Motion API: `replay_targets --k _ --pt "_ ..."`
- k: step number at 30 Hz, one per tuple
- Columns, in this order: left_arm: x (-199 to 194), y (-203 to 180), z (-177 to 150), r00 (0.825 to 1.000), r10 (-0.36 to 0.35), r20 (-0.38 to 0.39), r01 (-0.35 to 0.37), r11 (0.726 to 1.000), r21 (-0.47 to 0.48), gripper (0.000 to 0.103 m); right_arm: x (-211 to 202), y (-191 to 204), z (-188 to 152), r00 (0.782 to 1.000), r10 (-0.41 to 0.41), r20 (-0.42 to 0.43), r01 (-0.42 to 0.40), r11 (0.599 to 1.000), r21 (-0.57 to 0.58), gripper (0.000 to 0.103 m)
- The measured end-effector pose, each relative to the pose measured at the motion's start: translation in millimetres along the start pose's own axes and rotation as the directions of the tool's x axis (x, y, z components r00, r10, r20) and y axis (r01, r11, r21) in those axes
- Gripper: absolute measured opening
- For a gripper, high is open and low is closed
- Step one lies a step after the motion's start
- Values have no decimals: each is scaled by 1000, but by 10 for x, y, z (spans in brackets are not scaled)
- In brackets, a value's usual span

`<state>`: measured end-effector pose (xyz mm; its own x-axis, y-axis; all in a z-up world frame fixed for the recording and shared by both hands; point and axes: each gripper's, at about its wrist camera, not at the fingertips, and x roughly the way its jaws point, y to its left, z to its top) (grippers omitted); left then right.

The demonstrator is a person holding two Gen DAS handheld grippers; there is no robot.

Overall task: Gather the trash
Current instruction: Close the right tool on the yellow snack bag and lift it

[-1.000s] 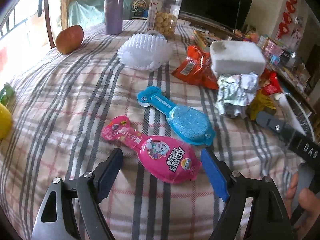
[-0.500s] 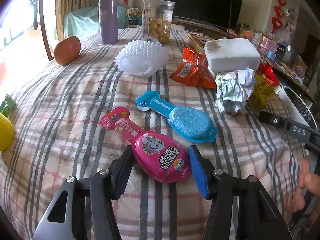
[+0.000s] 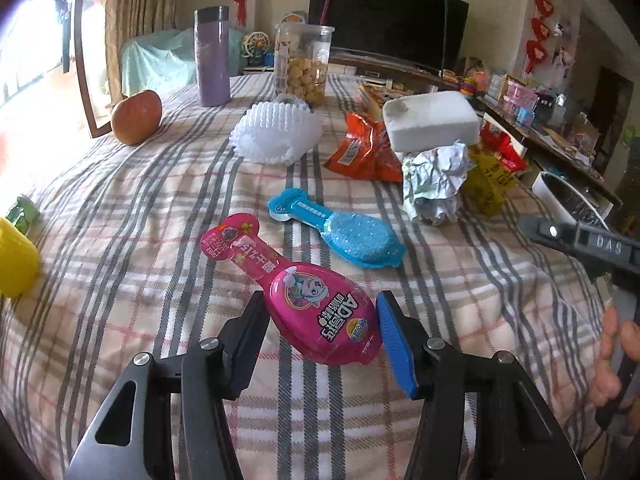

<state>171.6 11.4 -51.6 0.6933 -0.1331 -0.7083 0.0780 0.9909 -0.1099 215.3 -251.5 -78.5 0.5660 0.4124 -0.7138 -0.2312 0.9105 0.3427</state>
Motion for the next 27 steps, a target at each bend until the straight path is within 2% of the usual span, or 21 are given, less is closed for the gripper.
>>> replay_targets --k 1,3,5,6,7,10,12,13,15,19,27 --pt "-11 0 -5 1000 -1 0 1 1000 1 53 -3 -9 29 1000 1 15 -1 1000 4 54" --pt "-15 3 -1 1000 -4 -1 4 1000 3 53 34 7 110 999 -4 44 4 1000 4 57" --pt "-6 -1 1 1000 -7 -6 7 1000 5 53 119 24 209 999 -5 52 4 1000 5 72" --pt "1 -3 3 1000 -9 -9 9 1000 5 53 162 31 245 998 -8 56 8 1000 4 76" --pt "8 -6 5 1000 -11 -13 11 1000 5 53 218 41 288 998 -16 62 16 1000 0 79" --pt "25 -35 20 1000 -18 -17 18 1000 12 53 404 61 405 997 -48 61 49 999 -16 78" --pt "28 -59 29 1000 -25 -19 25 1000 19 53 508 57 450 997 -57 48 58 998 -23 58" --pt "33 -72 34 999 -27 -18 27 999 22 53 538 56 459 997 -72 41 73 997 -29 29" --pt "31 -112 42 999 -38 -18 38 999 32 53 542 44 463 996 -74 39 75 997 -30 26" --pt "27 -224 49 998 -59 -18 60 997 55 53 384 54 391 997 -56 44 58 997 -53 6" --pt "16 -531 61 995 -100 -21 102 988 119 53 -131 -163 117 998 8 56 -9 1000 19 6"
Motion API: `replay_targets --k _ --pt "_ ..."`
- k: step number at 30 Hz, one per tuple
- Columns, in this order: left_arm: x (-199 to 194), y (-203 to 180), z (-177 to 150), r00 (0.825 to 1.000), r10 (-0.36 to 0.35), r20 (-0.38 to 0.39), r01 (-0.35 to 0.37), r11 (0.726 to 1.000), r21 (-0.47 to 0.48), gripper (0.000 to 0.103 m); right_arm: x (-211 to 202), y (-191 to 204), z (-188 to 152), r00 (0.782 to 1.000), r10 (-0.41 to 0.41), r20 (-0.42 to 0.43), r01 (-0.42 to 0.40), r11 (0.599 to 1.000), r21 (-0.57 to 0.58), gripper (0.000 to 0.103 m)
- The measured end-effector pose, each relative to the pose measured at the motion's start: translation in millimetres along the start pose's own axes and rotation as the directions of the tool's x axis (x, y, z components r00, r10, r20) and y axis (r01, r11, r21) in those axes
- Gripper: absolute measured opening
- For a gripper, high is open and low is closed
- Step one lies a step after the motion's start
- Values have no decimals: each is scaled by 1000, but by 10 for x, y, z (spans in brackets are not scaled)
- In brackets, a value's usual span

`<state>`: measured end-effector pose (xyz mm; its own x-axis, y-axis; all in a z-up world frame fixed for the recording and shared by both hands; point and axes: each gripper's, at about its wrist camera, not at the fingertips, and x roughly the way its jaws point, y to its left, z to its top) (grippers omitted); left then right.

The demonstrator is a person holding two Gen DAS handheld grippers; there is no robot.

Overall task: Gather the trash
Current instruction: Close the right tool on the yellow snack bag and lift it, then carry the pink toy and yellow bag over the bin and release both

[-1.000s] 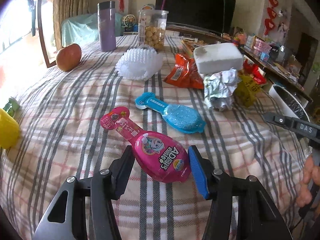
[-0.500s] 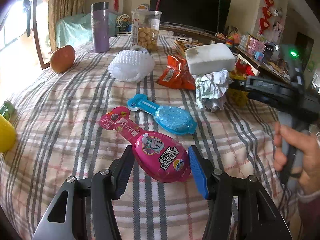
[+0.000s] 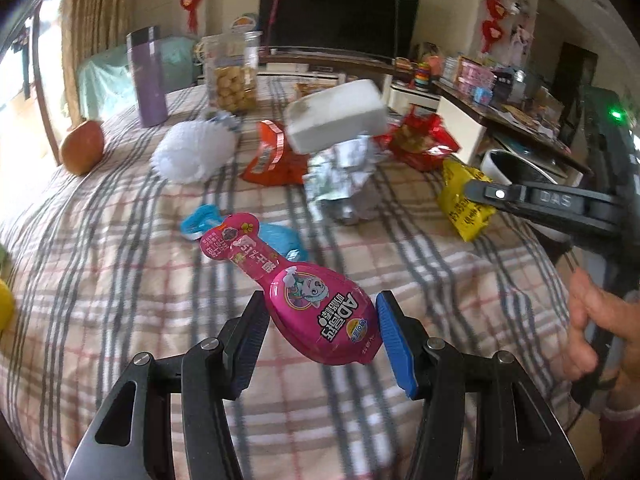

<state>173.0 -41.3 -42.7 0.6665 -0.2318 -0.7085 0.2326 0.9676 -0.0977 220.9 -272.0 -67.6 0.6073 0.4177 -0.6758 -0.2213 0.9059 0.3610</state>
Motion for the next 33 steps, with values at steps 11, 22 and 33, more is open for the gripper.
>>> replay_targets --k 11,22,33 --pt "67 -464 140 998 -56 -4 56 994 98 53 -568 -245 -184 999 -18 37 17 999 37 6" --pt "223 -850 258 995 -101 -17 102 981 164 53 -912 -637 -235 996 -54 73 46 994 103 6" --pt "381 -1213 384 992 -128 -16 129 966 222 53 -1118 -928 -217 992 -84 99 69 987 142 6"
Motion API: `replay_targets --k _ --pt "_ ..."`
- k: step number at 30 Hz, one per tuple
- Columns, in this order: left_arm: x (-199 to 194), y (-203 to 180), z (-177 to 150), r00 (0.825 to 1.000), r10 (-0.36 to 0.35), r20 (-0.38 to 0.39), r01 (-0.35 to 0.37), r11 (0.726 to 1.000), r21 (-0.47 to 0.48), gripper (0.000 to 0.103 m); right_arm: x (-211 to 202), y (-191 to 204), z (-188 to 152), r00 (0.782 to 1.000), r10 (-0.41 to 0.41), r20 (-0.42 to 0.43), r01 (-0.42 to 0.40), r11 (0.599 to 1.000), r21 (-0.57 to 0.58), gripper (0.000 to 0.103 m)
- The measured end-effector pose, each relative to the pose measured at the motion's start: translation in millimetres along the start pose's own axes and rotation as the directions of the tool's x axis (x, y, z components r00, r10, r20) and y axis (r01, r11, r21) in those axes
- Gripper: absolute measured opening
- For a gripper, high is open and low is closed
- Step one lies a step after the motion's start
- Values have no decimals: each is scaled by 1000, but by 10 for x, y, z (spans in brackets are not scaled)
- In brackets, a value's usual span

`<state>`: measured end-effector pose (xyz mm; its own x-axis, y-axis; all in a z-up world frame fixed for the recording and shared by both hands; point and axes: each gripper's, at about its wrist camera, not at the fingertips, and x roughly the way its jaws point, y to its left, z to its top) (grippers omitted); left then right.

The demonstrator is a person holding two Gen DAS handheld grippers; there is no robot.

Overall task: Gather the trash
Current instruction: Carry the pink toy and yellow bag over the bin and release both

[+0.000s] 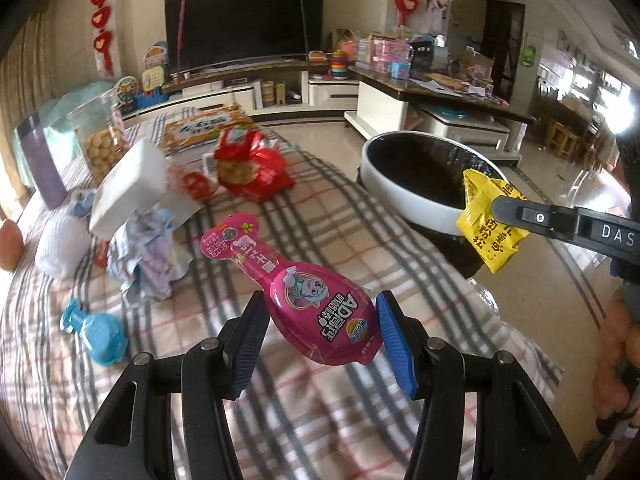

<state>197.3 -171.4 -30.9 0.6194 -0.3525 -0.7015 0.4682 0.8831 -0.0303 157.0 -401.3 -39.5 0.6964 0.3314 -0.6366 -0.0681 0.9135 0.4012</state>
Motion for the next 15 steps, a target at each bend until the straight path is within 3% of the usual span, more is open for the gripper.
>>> replay_targets --k 15 --pt "289 -305 313 999 -45 2 45 997 66 53 -65 -390 223 999 -45 23 44 998 47 6"
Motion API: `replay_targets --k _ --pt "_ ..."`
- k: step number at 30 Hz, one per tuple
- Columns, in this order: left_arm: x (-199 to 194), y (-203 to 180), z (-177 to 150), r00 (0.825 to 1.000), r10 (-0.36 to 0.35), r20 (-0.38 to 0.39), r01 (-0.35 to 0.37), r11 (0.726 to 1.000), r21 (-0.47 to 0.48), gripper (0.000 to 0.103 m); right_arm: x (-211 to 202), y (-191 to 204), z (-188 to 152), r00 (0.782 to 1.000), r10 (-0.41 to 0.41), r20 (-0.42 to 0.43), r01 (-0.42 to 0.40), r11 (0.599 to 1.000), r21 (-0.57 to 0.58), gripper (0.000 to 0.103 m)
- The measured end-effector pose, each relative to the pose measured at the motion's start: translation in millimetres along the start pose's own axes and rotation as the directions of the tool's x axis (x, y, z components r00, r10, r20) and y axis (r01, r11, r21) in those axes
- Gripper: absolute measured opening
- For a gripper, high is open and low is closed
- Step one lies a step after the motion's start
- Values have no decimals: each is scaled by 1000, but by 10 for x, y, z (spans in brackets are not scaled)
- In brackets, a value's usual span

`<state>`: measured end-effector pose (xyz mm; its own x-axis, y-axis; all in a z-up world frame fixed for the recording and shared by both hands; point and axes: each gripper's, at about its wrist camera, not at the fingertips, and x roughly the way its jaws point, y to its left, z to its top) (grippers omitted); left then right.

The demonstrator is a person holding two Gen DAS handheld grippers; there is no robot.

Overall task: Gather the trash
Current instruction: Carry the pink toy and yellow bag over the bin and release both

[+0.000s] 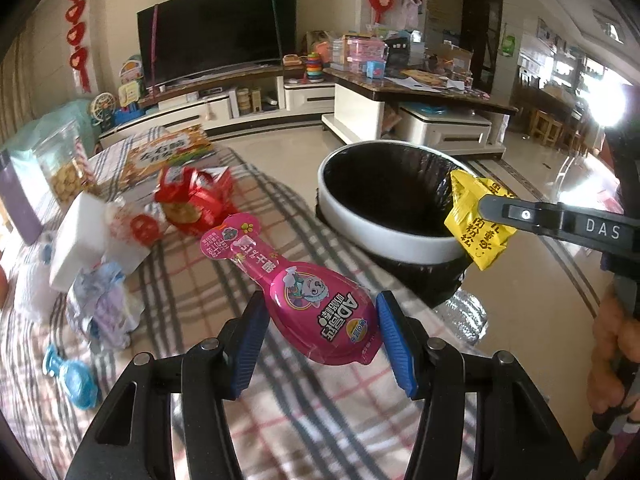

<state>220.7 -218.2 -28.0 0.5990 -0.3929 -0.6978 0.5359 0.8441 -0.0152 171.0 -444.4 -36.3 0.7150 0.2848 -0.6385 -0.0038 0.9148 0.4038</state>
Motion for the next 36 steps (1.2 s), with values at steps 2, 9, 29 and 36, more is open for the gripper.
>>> replay_targets --k 2,9,29,36 --pt "60 -17 45 1000 -6 -2 6 1000 5 53 5 -37 22 1000 -6 1 6 1000 3 6" --pt "266 -122 226 1000 -27 -11 27 999 28 54 79 -220 176 1000 -28 -8 28 999 25 6" --pt "878 -297 804 998 -58 -13 59 995 77 54 329 -495 513 997 -61 -42 63 997 46 7" --pt "1139 -334 897 997 -63 -44 67 994 86 54 448 -551 551 995 -70 -67 74 996 53 7"
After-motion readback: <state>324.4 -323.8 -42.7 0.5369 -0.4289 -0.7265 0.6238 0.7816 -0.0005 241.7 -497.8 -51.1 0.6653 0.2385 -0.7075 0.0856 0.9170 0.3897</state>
